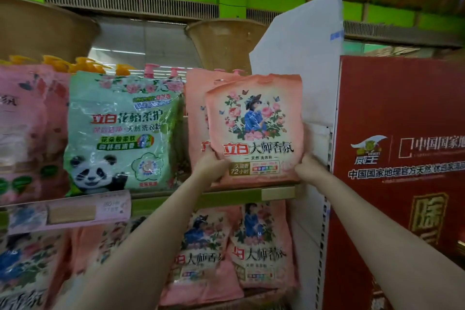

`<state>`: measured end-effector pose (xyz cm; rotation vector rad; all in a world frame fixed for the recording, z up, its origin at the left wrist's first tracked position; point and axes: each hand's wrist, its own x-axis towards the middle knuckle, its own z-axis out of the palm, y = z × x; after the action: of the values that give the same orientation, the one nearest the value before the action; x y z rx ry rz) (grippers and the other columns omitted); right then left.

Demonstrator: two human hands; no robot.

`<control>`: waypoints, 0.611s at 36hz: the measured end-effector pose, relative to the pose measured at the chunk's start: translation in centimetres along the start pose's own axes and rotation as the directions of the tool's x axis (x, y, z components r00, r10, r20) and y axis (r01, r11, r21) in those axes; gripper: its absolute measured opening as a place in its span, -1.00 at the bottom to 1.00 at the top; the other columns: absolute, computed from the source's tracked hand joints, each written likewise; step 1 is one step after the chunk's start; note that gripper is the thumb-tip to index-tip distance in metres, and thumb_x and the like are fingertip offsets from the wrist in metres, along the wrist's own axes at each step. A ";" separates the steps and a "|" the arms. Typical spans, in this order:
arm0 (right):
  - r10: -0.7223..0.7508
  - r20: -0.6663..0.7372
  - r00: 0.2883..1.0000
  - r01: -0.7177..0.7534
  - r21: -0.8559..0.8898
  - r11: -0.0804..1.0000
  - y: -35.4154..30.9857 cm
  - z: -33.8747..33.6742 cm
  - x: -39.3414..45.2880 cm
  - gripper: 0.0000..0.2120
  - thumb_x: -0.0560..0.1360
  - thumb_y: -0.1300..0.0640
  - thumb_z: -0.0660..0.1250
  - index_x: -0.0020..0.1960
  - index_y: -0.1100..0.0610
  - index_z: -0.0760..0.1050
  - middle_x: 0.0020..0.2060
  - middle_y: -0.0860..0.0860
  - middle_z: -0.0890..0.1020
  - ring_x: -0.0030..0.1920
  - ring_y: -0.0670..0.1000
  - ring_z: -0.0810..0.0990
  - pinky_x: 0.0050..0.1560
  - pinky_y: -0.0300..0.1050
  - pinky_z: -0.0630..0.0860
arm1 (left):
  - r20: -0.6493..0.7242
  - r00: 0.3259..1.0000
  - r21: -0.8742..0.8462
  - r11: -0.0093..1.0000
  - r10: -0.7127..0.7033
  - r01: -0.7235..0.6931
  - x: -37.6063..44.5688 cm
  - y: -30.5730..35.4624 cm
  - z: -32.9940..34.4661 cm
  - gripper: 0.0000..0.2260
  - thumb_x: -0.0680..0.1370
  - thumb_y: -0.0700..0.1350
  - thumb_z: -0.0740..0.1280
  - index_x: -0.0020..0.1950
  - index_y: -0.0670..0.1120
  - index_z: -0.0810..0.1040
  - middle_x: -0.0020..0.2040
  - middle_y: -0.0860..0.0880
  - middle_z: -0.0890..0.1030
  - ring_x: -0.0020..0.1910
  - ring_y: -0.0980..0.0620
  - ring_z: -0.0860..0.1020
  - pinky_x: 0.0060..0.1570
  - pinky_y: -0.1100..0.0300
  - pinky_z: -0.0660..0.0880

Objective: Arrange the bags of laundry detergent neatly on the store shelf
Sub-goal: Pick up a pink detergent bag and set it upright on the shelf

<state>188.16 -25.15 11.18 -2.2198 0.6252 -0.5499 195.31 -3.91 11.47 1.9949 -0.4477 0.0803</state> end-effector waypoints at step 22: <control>-0.191 0.181 0.965 0.162 0.162 0.973 -2.9 2.6 1.7 -0.49 0.25 0.25 0.56 0.18 0.17 0.52 0.11 0.15 0.64 0.05 0.20 0.63 0.05 0.16 0.59 | -0.097 0.993 0.002 0.997 -0.074 0.074 0.9 -3.6 -4.7 -0.45 0.27 -0.19 0.58 0.16 -0.11 0.41 0.01 -0.05 0.63 -0.07 0.01 0.63 -0.12 0.13 0.62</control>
<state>191.68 -22.95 12.02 -2.1685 0.2774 -0.4441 198.09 1.35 10.71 2.0016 -0.3110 0.1319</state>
